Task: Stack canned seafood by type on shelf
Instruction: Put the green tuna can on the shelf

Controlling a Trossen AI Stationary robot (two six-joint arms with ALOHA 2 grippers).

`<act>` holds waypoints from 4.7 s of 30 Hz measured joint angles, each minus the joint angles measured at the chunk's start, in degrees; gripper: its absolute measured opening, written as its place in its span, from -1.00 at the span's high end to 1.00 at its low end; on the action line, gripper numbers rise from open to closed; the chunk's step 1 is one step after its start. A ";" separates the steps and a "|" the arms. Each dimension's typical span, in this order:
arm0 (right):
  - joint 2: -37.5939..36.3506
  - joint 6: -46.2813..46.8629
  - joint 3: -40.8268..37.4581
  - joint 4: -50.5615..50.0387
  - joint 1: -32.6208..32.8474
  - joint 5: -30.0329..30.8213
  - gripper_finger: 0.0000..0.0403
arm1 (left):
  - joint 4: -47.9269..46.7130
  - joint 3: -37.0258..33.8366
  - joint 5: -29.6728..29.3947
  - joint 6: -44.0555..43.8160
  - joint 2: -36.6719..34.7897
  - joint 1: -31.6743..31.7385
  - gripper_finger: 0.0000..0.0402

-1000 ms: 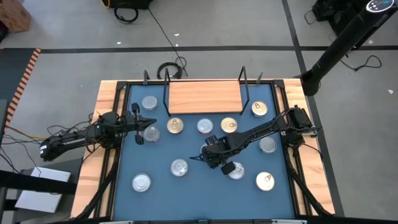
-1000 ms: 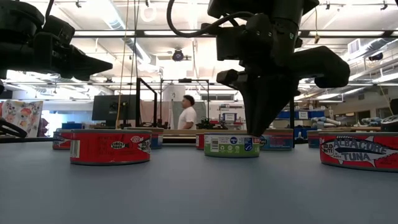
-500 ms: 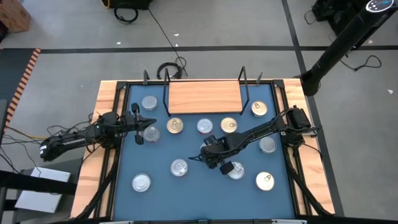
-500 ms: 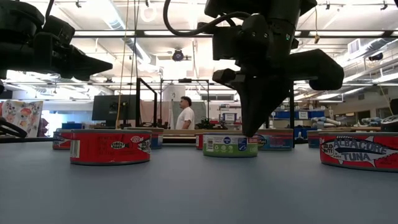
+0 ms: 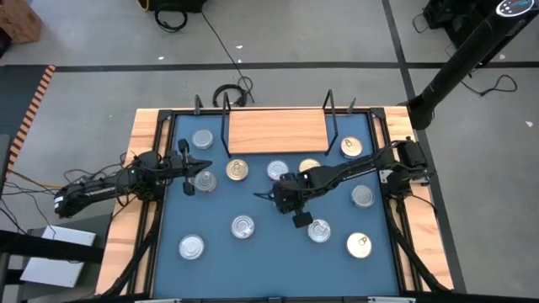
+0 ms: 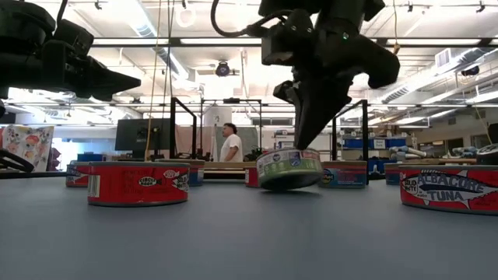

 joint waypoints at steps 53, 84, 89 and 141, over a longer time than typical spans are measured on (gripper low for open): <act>1.59 30.19 -3.67 -0.24 -12.74 -8.69 0.61 | 0.00 0.00 -0.50 -0.69 0.52 -0.01 0.97; 0.71 31.85 -7.15 3.65 -13.02 -12.96 0.95 | -0.04 0.00 -0.44 -0.66 0.57 -0.01 0.97; 0.77 34.62 -7.19 3.28 -13.38 -14.87 0.98 | -0.04 -0.01 -0.42 -1.03 0.57 -0.01 0.97; 1.10 23.28 -7.43 -0.89 -19.21 -12.76 0.86 | -0.02 0.01 -0.42 -1.27 0.57 0.00 0.97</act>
